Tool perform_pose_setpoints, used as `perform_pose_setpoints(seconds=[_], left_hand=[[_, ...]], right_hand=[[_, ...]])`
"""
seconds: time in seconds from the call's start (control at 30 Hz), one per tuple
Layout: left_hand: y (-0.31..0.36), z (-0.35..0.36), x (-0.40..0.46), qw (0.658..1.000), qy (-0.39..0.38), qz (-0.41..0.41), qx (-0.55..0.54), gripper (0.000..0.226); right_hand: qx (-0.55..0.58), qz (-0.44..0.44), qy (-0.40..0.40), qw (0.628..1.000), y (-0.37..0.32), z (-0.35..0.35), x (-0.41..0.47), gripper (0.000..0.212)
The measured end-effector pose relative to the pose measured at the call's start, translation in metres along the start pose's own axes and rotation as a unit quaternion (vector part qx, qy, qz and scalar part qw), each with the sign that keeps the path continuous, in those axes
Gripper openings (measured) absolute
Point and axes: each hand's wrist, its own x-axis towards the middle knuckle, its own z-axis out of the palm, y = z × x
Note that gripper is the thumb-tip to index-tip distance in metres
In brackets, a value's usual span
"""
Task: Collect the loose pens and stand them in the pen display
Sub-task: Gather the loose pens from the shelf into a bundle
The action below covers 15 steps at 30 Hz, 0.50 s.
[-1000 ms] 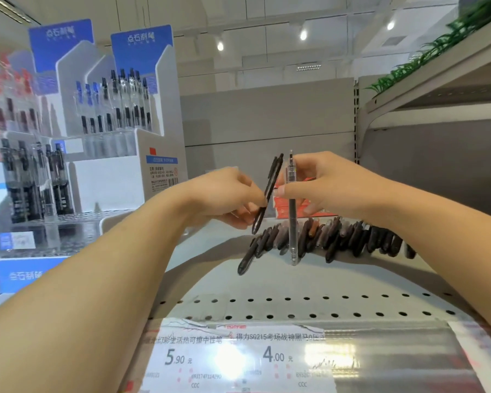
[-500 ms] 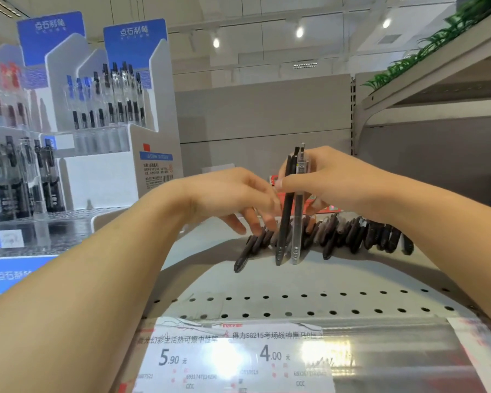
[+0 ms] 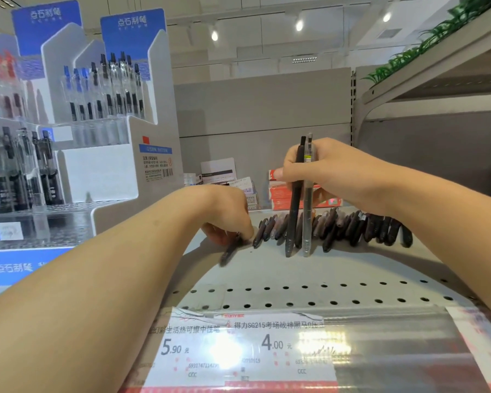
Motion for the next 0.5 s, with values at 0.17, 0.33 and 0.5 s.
perform_pose_setpoints(seconds=[0.17,0.33,0.5], left_hand=[[-0.001,-0.016,-0.012,0.98,0.134,0.077,-0.123,0.058],[0.011,-0.016,-0.039,0.928,0.137,0.209,-0.275,0.049],[0.018,-0.015,-0.05,0.917,0.129,0.251,-0.281,0.026]], right_hand=[[0.021,0.014,0.001,1.0,0.001,0.001,0.001,0.026],[0.024,0.05,0.018,0.998,0.003,-0.001,0.003,0.012],[0.01,0.038,0.03,0.999,0.003,0.002,0.002,0.015]])
